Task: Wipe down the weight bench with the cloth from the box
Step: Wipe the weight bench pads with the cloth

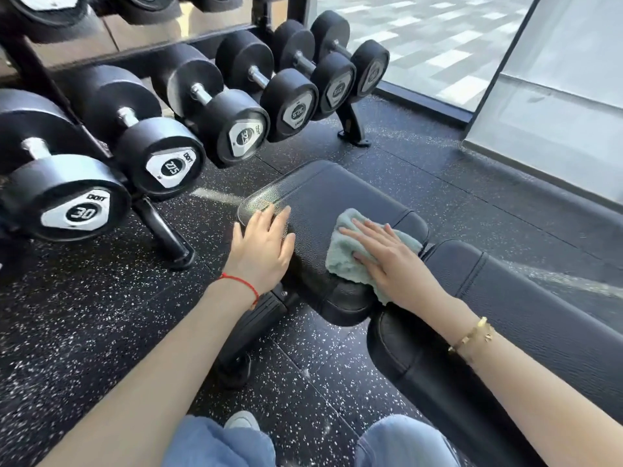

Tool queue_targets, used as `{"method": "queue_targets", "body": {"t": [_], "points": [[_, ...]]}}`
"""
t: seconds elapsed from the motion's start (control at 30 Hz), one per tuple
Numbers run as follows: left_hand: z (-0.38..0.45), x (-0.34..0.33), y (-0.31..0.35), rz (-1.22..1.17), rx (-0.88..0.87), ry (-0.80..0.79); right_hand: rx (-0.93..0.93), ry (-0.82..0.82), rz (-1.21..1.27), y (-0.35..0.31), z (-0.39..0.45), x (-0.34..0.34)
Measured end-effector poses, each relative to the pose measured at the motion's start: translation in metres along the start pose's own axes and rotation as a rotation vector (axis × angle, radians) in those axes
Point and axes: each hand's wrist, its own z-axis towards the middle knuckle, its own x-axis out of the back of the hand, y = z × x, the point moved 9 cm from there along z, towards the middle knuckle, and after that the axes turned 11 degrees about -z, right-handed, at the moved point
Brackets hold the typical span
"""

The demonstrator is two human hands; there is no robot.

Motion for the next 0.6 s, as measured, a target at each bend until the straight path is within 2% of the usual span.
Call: {"method": "queue_targets", "body": {"t": [0.07,0.17,0.23,0.37,0.43,0.5,0.6], "points": [[-0.001,-0.003,0.003,0.012,-0.006,-0.022,-0.136,0.063,-0.06,0.042,0.022,0.008],[-0.002,-0.006,0.006,0.04,-0.018,-0.035,-0.373,0.054,-0.132,0.08,0.051,0.008],[-0.002,-0.006,0.005,0.046,-0.018,-0.037,-0.334,0.058,-0.135,0.059,0.052,0.004],[0.002,-0.006,0.003,0.026,-0.009,-0.033,-0.009,-0.002,-0.052,-0.034,-0.002,-0.007],[0.004,-0.006,0.001,0.03,-0.003,-0.037,0.077,-0.042,-0.012,-0.057,-0.027,-0.008],[0.004,-0.006,0.0,0.034,-0.006,-0.043,0.09,-0.048,0.019,-0.05,-0.033,-0.003],[0.001,-0.005,-0.002,0.059,-0.028,-0.039,-0.022,-0.005,-0.015,-0.005,-0.011,0.008]]}}
